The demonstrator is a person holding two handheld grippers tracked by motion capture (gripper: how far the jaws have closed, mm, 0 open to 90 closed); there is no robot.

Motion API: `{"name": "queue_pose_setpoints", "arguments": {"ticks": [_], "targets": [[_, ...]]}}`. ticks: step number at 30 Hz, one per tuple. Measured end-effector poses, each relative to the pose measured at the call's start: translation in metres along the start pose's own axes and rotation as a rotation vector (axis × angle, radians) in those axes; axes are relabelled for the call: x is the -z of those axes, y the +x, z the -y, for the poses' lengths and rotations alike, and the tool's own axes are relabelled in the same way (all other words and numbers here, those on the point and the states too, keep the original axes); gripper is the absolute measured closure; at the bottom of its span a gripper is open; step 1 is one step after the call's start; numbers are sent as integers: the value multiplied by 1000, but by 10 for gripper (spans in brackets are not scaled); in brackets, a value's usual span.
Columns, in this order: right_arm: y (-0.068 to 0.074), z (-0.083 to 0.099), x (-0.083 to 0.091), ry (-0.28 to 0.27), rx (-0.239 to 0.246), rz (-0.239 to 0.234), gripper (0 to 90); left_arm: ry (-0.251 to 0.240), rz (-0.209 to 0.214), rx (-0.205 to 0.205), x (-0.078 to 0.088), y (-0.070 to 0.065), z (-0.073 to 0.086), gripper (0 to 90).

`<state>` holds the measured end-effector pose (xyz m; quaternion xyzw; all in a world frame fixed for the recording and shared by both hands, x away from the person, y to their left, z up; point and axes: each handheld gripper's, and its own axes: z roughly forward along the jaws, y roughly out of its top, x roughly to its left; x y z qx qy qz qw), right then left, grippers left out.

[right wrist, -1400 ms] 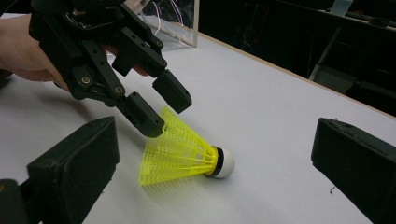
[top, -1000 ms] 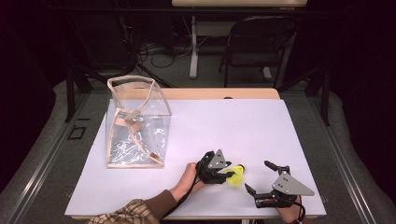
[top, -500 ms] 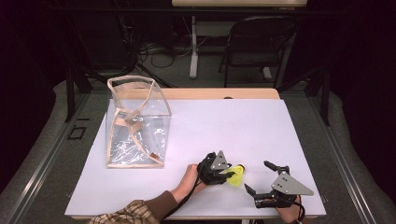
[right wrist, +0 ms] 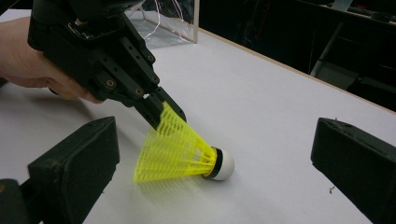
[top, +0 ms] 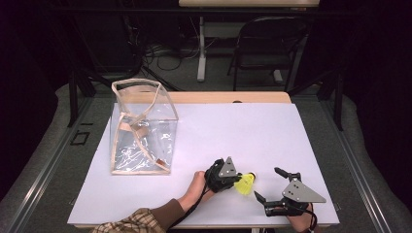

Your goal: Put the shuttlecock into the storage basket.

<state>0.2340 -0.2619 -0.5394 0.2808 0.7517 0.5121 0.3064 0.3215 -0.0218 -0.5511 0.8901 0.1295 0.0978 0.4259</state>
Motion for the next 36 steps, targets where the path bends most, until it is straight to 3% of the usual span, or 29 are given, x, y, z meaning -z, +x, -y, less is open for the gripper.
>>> {"name": "queue_pose_setpoints", "arguments": {"ticks": [18,36], "targets": [[0,0,0,8,-7,4,7,-36,26,5,4,1,0,888],[0,0,-1,8,-7,6,7,-93,22,3,17,3,-7,893]]}}
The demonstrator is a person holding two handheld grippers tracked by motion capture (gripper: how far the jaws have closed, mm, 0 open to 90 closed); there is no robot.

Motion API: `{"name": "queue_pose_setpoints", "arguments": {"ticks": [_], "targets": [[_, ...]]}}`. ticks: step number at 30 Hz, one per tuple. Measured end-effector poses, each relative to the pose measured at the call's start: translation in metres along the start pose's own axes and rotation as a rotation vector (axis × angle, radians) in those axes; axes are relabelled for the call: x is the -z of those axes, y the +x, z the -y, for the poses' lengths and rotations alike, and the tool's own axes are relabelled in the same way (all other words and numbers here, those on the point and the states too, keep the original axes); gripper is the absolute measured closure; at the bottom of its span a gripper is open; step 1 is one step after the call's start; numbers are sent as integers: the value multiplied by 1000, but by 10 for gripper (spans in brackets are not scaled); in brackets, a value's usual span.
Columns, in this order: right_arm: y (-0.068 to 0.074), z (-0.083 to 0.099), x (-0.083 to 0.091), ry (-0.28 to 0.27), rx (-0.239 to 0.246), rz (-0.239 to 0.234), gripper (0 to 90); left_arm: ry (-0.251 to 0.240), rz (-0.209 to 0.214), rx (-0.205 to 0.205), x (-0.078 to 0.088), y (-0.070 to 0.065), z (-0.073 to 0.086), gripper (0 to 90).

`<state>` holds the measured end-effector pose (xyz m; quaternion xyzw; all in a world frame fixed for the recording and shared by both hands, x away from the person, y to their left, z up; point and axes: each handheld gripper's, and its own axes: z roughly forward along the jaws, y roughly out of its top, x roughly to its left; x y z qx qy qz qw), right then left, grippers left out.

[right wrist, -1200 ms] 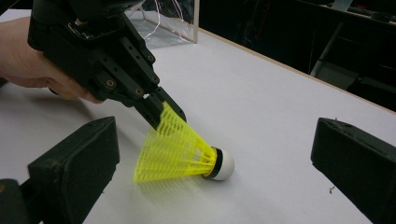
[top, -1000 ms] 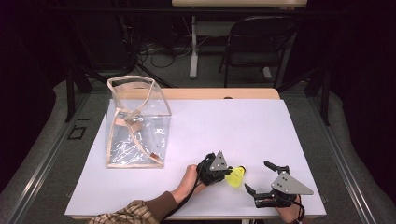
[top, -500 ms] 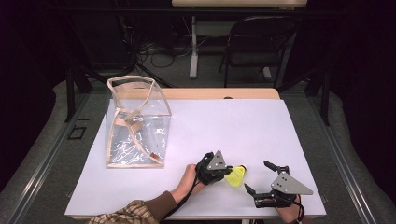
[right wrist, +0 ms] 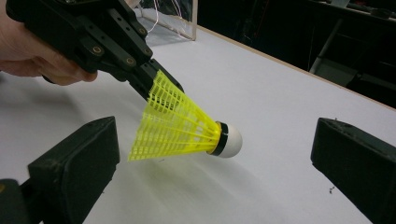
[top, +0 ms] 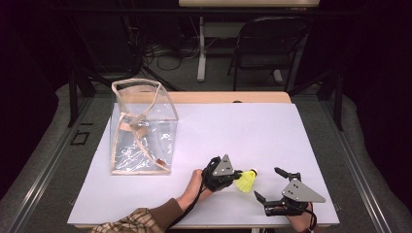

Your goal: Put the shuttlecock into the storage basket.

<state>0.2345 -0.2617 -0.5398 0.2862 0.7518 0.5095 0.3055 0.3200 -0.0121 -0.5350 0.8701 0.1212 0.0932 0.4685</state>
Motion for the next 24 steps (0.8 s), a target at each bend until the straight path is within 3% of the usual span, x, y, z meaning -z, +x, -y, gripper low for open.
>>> {"name": "queue_pose_setpoints", "arguments": {"ticks": [24], "targets": [[0,0,0,6,1,-1,7,-38,6,-18,14,1,-21,892]]}}
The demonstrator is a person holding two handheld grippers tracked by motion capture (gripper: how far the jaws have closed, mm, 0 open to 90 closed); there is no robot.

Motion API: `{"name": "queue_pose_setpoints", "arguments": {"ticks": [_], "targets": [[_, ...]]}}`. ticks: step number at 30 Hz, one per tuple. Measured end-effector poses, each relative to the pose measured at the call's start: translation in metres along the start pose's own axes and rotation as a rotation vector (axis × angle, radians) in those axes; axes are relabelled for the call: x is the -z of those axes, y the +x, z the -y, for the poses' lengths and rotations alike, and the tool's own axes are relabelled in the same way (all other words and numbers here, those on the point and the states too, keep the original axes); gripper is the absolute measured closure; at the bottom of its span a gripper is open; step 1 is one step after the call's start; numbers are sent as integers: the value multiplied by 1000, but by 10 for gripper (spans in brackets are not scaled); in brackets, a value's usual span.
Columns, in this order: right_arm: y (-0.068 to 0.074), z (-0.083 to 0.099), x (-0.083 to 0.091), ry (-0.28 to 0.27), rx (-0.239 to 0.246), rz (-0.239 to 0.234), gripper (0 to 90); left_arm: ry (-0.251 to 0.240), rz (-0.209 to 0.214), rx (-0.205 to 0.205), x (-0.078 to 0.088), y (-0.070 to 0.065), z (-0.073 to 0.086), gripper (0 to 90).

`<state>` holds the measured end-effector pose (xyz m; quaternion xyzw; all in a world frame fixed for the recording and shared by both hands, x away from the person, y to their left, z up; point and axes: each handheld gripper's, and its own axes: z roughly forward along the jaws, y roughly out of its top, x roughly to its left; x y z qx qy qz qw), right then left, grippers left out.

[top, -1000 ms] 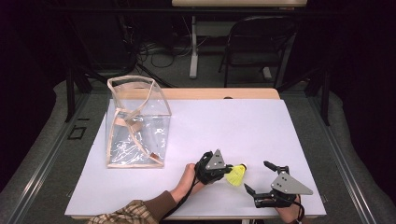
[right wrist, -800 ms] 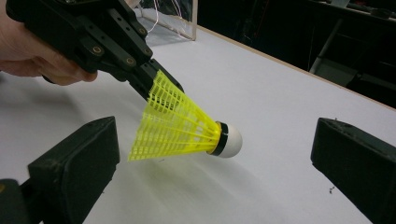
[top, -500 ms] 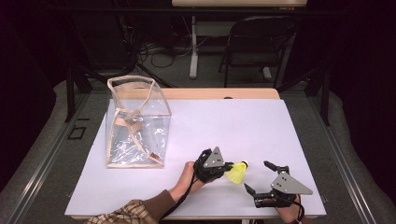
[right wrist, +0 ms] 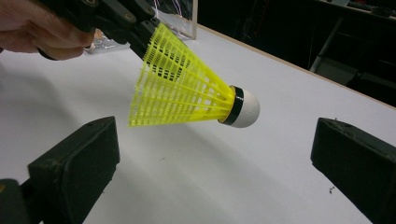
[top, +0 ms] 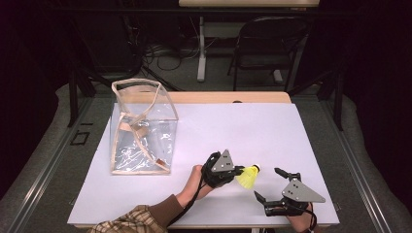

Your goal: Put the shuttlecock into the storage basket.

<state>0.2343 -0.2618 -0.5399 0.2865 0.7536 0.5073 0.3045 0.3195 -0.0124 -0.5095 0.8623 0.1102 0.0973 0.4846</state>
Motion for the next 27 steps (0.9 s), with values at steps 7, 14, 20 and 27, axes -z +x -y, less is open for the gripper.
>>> {"name": "queue_pose_setpoints", "arguments": {"ticks": [7,14,20,27], "targets": [[0,0,0,1,-1,2,7,-7,2,-14,3,2,-9,892],[0,0,0,2,-1,2,8,-15,5,-26,6,3,-17,893],[0,0,0,1,0,1,7,-23,3,-29,9,4,-22,892],[0,0,-1,1,0,2,7,-27,-1,-26,12,7,-24,892]]}}
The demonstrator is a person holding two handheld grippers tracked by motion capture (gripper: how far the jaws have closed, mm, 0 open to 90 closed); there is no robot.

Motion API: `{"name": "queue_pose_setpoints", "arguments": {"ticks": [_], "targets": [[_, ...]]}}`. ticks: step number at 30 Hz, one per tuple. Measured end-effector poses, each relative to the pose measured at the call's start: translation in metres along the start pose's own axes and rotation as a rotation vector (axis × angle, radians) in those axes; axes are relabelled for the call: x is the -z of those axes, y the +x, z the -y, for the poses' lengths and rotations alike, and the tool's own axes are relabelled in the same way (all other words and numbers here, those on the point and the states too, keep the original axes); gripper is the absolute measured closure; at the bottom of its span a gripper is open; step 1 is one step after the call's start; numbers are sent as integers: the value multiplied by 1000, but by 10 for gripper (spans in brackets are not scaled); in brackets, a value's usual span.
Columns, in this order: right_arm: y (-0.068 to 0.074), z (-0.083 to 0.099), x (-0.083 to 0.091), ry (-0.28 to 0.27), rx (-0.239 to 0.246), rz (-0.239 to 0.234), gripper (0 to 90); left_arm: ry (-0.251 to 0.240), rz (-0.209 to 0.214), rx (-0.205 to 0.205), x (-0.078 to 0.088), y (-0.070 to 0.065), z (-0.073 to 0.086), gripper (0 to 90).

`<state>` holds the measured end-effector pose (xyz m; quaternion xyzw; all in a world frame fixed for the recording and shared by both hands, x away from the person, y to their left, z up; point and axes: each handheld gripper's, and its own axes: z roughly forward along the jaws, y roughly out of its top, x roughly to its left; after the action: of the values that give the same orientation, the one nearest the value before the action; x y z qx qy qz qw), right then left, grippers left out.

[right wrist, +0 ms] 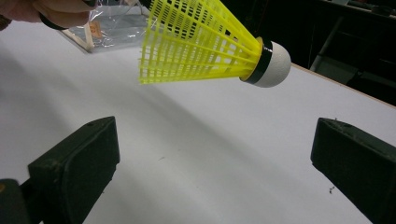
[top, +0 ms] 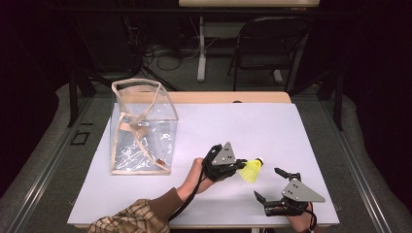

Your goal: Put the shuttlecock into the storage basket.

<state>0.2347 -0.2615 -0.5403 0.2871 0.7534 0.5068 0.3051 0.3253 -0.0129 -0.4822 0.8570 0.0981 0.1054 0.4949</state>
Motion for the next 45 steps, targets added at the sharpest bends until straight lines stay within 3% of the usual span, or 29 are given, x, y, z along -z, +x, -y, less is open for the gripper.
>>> {"name": "queue_pose_setpoints", "arguments": {"ticks": [16,45], "targets": [[0,0,0,4,-3,0,8,-22,-50,6,12,16,-8,892],[0,0,0,6,-1,2,9,-52,-165,45,37,50,-6,893]]}}
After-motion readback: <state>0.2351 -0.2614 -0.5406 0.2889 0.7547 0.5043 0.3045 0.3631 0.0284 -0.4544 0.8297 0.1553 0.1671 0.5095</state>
